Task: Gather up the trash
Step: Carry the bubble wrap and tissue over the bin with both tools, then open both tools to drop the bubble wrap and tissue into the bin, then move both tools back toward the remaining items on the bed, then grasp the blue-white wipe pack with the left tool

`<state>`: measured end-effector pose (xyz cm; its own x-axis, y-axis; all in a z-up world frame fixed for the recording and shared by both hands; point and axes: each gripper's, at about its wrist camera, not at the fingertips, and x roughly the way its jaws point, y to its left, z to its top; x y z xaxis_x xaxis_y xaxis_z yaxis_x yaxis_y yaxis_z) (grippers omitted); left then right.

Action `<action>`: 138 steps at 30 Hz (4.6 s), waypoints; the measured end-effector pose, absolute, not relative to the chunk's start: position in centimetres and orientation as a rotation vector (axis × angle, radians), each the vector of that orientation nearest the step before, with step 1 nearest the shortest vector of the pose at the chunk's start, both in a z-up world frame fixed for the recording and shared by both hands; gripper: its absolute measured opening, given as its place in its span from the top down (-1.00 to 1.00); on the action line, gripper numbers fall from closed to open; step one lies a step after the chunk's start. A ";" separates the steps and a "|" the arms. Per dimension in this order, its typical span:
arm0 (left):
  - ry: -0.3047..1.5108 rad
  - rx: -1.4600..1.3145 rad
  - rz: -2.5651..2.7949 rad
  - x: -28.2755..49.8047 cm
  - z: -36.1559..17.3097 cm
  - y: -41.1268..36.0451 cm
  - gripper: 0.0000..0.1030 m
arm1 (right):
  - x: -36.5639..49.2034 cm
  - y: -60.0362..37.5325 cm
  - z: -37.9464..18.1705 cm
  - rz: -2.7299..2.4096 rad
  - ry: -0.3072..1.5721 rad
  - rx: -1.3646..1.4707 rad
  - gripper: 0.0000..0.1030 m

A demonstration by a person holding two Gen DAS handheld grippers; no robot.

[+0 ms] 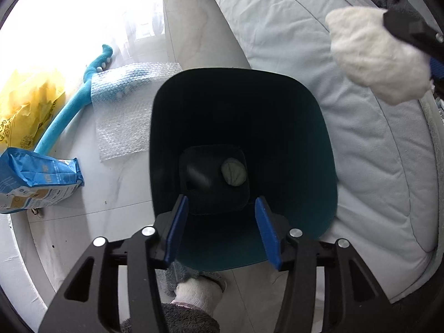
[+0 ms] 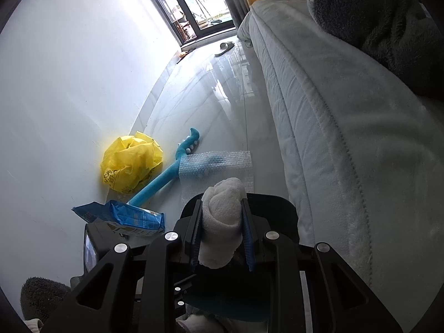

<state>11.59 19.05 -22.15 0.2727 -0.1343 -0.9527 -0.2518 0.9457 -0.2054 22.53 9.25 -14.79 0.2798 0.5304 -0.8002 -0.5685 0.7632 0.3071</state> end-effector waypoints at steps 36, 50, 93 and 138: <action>0.882 -0.328 0.150 7.0 -12.5 25.8 -0.45 | 22.0 14.7 -25.7 0.671 1.296 -0.268 0.30; 0.624 -0.332 0.157 6.0 -4.7 24.9 -0.50 | 21.8 15.4 -23.5 0.681 1.220 -0.293 -0.33; 0.499 -0.164 -0.066 10.3 1.8 9.0 -0.75 | 23.7 -3.8 -5.1 0.657 0.688 -0.270 -0.70; 0.651 0.007 -0.411 20.6 -4.4 -8.8 -0.84 | 32.7 -23.9 -7.9 0.505 0.797 0.055 -0.37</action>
